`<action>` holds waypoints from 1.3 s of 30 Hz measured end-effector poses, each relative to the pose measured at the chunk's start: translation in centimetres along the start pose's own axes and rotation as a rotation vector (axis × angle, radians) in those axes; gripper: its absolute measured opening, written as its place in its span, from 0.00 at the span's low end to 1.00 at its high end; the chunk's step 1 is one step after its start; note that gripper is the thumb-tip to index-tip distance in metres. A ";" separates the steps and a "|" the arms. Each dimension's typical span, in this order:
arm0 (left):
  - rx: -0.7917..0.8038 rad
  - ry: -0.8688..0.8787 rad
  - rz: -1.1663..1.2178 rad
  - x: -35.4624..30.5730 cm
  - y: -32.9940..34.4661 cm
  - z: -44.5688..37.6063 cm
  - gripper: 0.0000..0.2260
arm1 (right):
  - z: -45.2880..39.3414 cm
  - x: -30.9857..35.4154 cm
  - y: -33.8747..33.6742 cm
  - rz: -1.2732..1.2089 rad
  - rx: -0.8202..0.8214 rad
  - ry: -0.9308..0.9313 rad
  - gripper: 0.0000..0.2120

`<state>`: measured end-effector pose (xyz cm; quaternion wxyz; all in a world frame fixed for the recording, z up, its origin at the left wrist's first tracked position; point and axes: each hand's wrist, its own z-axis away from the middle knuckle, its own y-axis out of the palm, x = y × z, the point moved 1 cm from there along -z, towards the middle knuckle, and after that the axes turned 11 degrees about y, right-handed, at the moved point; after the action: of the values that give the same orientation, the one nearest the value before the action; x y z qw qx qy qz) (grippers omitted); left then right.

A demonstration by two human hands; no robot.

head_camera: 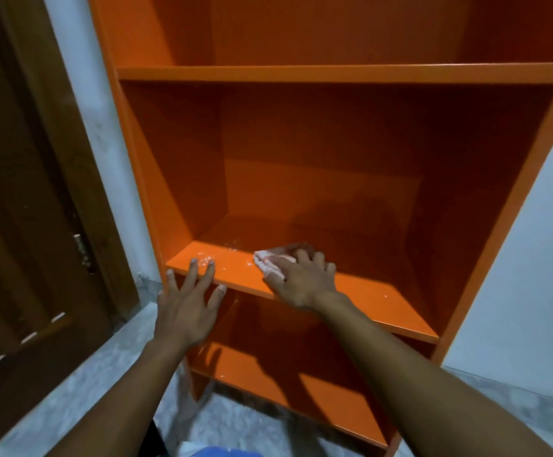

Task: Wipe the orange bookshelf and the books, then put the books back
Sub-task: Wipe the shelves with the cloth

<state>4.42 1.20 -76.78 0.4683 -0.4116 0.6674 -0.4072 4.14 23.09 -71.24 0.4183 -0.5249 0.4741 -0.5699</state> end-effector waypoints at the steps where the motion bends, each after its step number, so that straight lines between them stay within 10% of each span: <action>1: -0.006 -0.008 0.001 0.4 -0.1 0.1 0.29 | 0.3 1.2 0.5 0.011 -0.009 -0.052 0.23; 9: -0.009 -0.094 0.064 3.7 -1.3 0.5 0.30 | 3.2 3.8 2.1 -0.261 -0.073 -0.542 0.20; 16: 0.032 -0.086 0.144 3.5 -1.3 -0.7 0.34 | 4.6 -5.5 -1.8 -0.130 -0.600 0.090 0.22; 22: 0.035 -0.099 0.172 2.9 -1.1 -0.7 0.35 | 5.9 -9.4 1.2 -0.035 -0.332 0.332 0.13; 28: 0.068 -0.098 0.163 3.3 -1.2 -0.6 0.33 | 6.8 -2.3 3.4 -0.101 -0.390 -0.211 0.15; 32: 0.016 -0.049 0.161 4.6 -2.4 -0.4 0.32 | 6.4 1.6 1.5 -0.590 -0.113 -0.457 0.18; 39: -0.176 0.030 0.218 6.7 -3.9 -1.6 0.36 | -3.6 0.4 -1.8 -0.685 -0.314 -0.129 0.19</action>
<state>2.09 -6.11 -74.74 0.4620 -0.3701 0.7482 -0.2998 0.51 23.43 -69.39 0.1469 -0.7455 0.3253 -0.5629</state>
